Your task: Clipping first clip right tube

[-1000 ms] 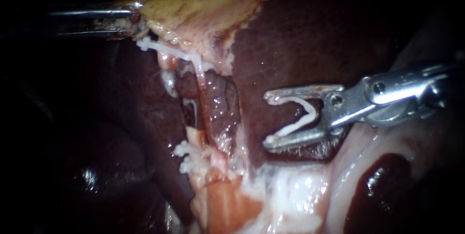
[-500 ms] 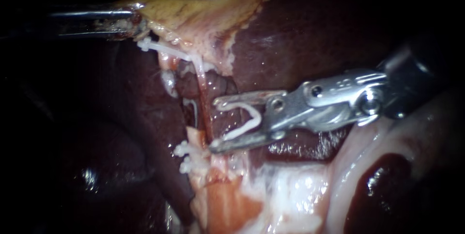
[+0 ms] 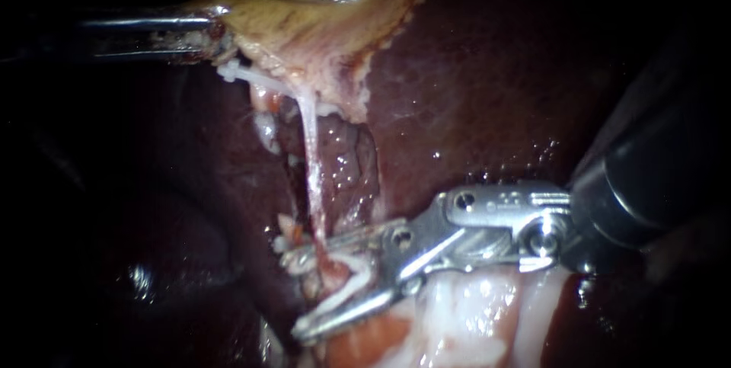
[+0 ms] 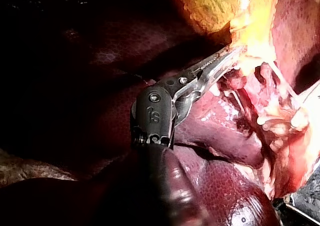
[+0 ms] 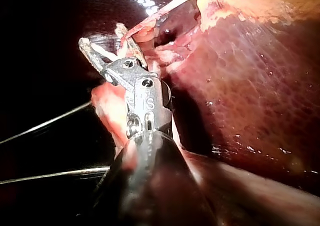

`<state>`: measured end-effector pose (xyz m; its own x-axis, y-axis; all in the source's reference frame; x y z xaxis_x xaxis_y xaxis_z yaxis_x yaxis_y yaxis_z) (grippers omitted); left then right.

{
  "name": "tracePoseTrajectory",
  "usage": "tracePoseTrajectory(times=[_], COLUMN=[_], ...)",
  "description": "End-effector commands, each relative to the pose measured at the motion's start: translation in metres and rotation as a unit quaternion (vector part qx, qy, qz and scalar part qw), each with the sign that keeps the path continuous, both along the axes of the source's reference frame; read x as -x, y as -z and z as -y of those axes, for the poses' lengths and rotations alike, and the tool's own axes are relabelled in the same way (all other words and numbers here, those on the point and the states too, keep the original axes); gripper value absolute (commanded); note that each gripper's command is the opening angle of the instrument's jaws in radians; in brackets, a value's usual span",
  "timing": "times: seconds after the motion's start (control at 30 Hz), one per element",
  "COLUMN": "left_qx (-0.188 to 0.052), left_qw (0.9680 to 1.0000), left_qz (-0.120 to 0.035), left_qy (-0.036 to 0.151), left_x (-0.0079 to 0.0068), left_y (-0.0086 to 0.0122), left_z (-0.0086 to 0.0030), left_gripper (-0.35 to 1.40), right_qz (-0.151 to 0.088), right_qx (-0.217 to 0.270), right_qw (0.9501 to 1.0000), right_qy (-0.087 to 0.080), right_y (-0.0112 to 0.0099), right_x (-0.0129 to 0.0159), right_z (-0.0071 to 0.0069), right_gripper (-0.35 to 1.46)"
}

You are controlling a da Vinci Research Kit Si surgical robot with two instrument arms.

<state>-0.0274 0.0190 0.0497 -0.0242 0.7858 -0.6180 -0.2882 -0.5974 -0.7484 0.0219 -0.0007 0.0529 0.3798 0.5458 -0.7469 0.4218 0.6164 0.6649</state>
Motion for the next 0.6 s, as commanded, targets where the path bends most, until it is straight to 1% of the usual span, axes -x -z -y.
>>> tracePoseTrajectory(times=[0.03,0.07,0.1,0.2,0.23,0.43,0.6], left_qx=[0.000,0.000,0.000,0.000,0.000,0.000,0.000], left_qw=[1.0000,1.0000,1.0000,1.0000,1.0000,1.0000,1.0000], left_qz=[0.000,0.000,0.000,0.000,0.000,0.000,0.000], left_qy=[0.000,0.000,0.000,0.000,0.000,0.000,0.000], left_x=[0.0000,0.0000,0.0000,0.0000,0.0000,0.0000,0.0001], left_y=[0.0000,0.0000,0.0000,0.0000,0.0000,0.0000,0.0000], left_z=[0.0000,0.0000,0.0000,0.0000,0.0000,0.0000,0.0000], left_gripper=[-0.35,-0.35,-0.35,-0.35,-0.35,-0.35,-0.35], right_qz=[-0.001,-0.002,-0.002,0.000,0.002,0.004,0.004], right_qx=[-0.004,-0.006,-0.007,-0.005,-0.004,-0.006,-0.006], right_qw=[1.0000,0.9999,0.9999,0.9999,1.0000,1.0000,1.0000], right_qy=[0.009,0.015,0.016,0.011,0.007,0.006,0.006], right_y=[0.0002,0.0002,0.0002,-0.0001,-0.0003,-0.0014,-0.0017], right_x=[0.0000,0.0000,0.0000,0.0001,0.0001,0.0004,0.0005], right_z=[0.0001,0.0001,0.0001,0.0000,0.0000,-0.0005,-0.0006], right_gripper=[0.45,0.45,0.44,0.44,0.44,0.41,0.40])
